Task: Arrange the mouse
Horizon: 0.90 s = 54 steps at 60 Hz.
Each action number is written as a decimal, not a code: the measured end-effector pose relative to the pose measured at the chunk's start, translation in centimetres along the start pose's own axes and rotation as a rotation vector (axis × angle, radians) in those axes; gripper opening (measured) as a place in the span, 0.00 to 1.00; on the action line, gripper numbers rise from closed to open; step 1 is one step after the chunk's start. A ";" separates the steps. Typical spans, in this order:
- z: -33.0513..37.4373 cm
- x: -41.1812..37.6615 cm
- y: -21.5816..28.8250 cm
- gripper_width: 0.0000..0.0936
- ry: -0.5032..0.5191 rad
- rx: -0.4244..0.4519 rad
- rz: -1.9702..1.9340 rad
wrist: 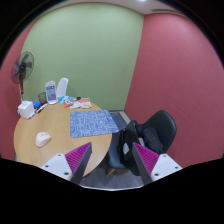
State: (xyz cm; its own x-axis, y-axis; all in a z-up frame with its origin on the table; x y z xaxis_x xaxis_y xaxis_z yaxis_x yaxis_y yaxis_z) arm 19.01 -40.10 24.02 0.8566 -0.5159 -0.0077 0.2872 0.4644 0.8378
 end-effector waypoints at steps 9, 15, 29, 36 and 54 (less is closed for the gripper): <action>-0.1 -2.3 -2.8 0.89 -0.002 -0.040 0.023; 0.2 -4.9 -5.8 0.89 0.015 -0.074 0.035; 0.2 -17.0 -13.3 0.89 0.183 -0.130 0.064; -1.7 -23.9 -15.6 0.89 0.273 -0.154 0.063; -11.3 -35.2 -15.4 0.87 0.354 -0.163 0.010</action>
State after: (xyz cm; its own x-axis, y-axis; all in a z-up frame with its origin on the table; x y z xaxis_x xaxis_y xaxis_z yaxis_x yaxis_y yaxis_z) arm -10.72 -20.95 5.19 0.9465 -0.2440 -0.2113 0.3179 0.5909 0.7415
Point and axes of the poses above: the point between the fingertips, and its own axes, seen from behind it with the camera up: x to the right, y up, z backward, against the way the camera looks, the point moved 6 cm from there along z, backward, against the way the camera looks, and after that the axes turned 12 degrees about -z, right-handed, at the moved point
